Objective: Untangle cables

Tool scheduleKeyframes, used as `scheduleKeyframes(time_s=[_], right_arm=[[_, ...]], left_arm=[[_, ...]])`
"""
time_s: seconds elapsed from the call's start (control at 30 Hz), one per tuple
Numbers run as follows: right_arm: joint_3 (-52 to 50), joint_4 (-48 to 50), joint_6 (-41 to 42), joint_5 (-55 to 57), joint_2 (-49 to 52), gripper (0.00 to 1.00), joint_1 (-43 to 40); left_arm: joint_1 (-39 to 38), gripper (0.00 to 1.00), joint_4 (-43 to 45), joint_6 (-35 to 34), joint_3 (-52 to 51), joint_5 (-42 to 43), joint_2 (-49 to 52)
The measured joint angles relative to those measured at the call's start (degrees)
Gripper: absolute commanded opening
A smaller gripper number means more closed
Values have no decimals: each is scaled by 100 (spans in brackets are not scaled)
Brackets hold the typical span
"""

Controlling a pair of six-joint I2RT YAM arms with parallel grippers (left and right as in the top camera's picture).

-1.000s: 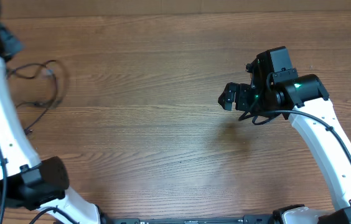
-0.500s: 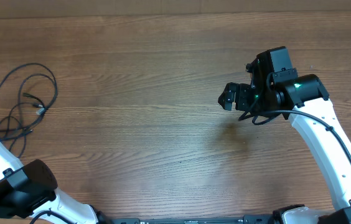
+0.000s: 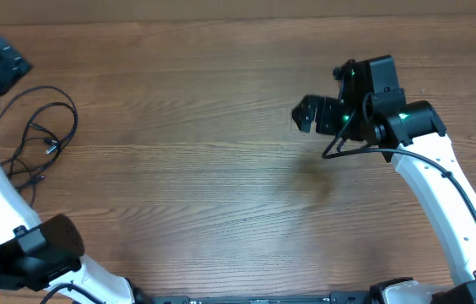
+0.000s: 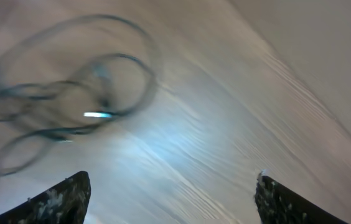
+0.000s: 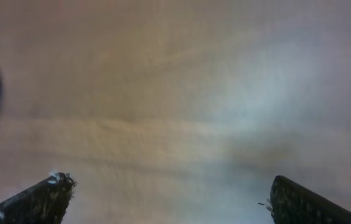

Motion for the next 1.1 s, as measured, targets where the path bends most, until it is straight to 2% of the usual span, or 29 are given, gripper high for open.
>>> scheduleKeyframes(time_s=[0.1,0.2,0.23,0.43,0.57,0.73,0.9,1.1], right_arm=[[0,409,4,133,0,100,0],[0,409,2,295,0,100,0],[0,291,-9,348,0,100,0],[0,-765,-131,826,0,100,0],[0,-1593,-129,1123,0,100,-13],[0,-2103,-129,1231,-33,100,-39],[-20,-2120,-131,1257,-470,100,-39],[-625,-1620,-133,1266,-1572,100,-39]], left_arm=[[-509,90,-282,345,0,221,0],[-1051,94,-892,616,0,138,0],[-1266,100,-1169,669,0,20,0],[-1930,100,-1381,859,-286,-337,0],[-2310,100,-1373,872,-953,-435,0],[-2651,99,-1379,872,-1937,-514,-155],[-2715,100,-1209,868,-2907,-767,-1104],[-2710,99,-90,870,-4026,-927,-3191]])
